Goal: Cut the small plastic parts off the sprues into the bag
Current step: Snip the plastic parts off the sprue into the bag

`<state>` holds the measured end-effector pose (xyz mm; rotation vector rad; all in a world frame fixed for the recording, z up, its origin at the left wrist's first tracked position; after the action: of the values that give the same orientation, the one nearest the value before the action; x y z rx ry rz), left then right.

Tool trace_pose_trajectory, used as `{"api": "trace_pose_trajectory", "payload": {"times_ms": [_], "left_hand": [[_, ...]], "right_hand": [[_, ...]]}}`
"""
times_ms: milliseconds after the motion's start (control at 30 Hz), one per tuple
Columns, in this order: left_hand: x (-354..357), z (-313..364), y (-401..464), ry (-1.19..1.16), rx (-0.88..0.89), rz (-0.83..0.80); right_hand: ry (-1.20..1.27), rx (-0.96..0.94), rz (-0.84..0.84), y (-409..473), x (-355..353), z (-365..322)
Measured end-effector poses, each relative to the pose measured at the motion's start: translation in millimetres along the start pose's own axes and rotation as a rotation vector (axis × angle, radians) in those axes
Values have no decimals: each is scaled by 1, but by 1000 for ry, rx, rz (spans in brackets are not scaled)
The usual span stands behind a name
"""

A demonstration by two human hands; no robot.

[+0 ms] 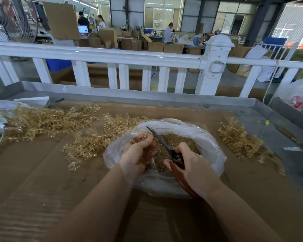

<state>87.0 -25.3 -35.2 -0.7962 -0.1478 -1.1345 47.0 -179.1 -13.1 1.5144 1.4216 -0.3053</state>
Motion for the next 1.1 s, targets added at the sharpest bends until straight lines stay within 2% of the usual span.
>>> {"api": "trace_pose_trajectory", "payload": {"times_ms": [133, 300, 500, 1100], "left_hand": [[-2, -1, 4, -14, 10, -35], [1, -6, 7, 101, 74, -145], [-1, -7, 9, 131, 88, -216], [-2, -6, 8, 116, 35, -167]], "right_hand": [[10, 23, -15, -1, 1, 0], [74, 105, -58, 2, 0, 3], [85, 110, -87, 1, -1, 3], [-8, 82, -42, -1, 1, 5]]}}
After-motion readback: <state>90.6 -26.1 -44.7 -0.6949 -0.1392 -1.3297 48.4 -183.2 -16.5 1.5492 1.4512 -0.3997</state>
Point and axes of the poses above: each hand's wrist, its own y-axis towards the middle knuckle, its own x-axis out of the palm, z = x × y, the point moved 3 cm from there along y, towards the middle knuckle, and after that the axes turned 10 degrees about z, right-handed, at the moved point
